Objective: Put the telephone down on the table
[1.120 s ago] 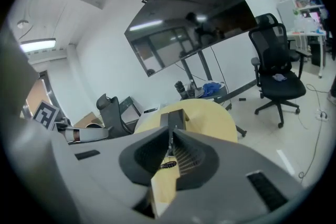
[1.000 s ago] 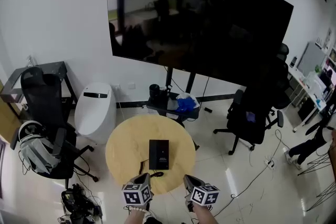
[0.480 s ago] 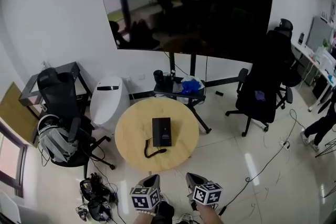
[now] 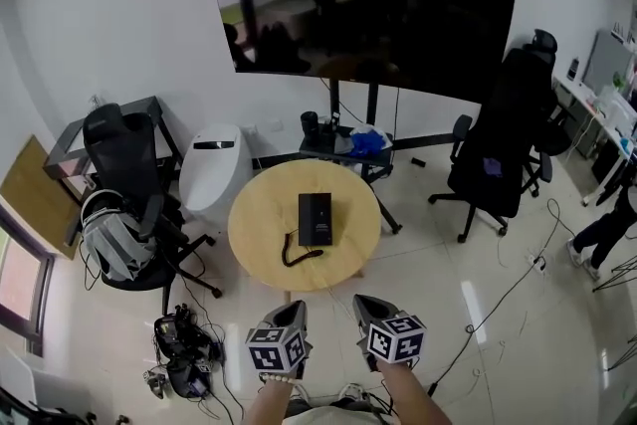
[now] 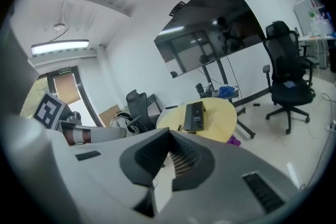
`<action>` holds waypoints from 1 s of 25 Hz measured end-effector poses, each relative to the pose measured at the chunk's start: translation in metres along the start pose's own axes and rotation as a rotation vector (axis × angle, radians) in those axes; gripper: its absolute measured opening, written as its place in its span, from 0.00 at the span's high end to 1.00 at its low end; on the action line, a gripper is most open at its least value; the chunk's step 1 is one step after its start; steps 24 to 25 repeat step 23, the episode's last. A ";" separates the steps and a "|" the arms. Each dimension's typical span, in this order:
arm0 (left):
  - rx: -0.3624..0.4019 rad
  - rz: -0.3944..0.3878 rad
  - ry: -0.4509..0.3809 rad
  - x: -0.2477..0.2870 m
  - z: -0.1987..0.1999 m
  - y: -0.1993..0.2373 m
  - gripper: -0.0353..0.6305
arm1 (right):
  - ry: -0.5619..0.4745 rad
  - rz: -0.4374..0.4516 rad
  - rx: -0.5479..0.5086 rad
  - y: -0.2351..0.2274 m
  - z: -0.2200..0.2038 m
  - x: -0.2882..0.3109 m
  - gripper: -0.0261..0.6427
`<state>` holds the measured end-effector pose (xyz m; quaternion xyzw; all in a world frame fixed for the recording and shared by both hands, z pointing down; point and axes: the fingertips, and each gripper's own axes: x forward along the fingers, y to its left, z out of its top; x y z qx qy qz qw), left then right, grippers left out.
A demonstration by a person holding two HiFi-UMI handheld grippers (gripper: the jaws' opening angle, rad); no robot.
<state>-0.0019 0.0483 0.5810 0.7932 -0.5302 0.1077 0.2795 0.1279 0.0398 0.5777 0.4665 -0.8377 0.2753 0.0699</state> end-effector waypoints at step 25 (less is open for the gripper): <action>0.003 -0.139 -0.066 -0.017 0.037 0.012 0.96 | -0.016 -0.093 -0.048 0.047 0.003 0.000 0.94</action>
